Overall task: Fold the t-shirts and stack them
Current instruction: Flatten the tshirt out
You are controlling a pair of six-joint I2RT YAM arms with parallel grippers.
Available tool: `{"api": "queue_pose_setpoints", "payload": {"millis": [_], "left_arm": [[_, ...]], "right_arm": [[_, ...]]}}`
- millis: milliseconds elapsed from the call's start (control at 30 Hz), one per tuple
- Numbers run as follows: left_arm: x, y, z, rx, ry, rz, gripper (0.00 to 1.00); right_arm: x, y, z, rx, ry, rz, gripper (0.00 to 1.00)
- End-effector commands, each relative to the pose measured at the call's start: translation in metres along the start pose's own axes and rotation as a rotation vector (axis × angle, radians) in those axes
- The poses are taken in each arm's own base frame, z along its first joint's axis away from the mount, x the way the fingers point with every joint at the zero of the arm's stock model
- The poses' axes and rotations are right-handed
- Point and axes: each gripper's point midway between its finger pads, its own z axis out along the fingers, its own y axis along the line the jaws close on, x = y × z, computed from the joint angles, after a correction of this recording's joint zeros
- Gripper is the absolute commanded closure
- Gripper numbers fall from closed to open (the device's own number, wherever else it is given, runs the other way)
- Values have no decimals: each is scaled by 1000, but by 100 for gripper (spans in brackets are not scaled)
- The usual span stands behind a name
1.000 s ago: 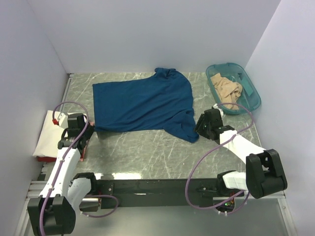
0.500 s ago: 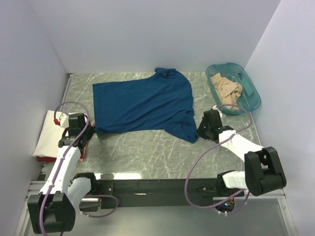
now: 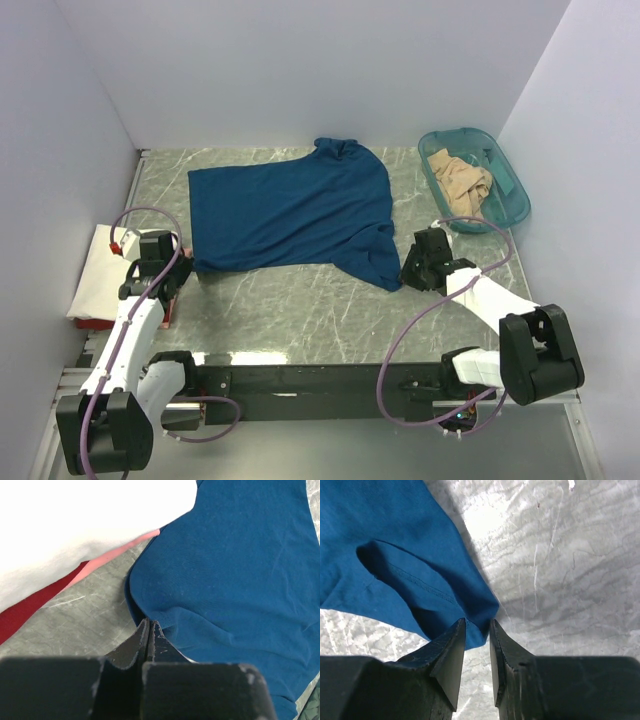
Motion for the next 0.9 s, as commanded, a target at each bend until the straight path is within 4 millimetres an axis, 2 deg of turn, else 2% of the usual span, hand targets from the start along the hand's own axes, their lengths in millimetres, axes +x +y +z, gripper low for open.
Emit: {"api": "queue_pose_setpoints", "payload": {"millis": [0, 100, 167, 200, 233, 267, 300, 467, 533, 700, 867], "left_arm": [[-9, -11, -3, 35, -18, 6, 99], [-8, -11, -2, 34, -15, 10, 99], [-7, -10, -2, 30, -13, 12, 99], [-7, -10, -2, 31, -13, 12, 99], [-7, -10, -2, 31, -13, 13, 99], [-8, -10, -3, 30, -15, 15, 99], [-7, -8, -2, 26, -16, 15, 99], [-8, -8, -2, 20, -10, 8, 99], [-7, -8, -2, 18, -2, 6, 99], [-5, -4, -2, 3, 6, 1, 99], [-6, 3, -5, -17, -5, -5, 99]], "right_arm": [[0, -5, 1, 25, 1, -9, 66], [2, -5, 5, 30, 12, -5, 67], [0, -6, 6, 39, 11, -4, 71], [1, -7, 5, 48, 15, -6, 77], [0, -8, 4, 52, 8, -4, 93], [-4, -7, 0, 49, -10, -4, 100], [-6, -13, -4, 79, -21, -6, 100], [-22, -18, -33, 99, -110, -1, 100], [-19, -23, -45, 99, -124, 22, 100], [0, -23, -58, 41, -98, 75, 100], [16, -14, -71, -53, -85, 105, 100]]}}
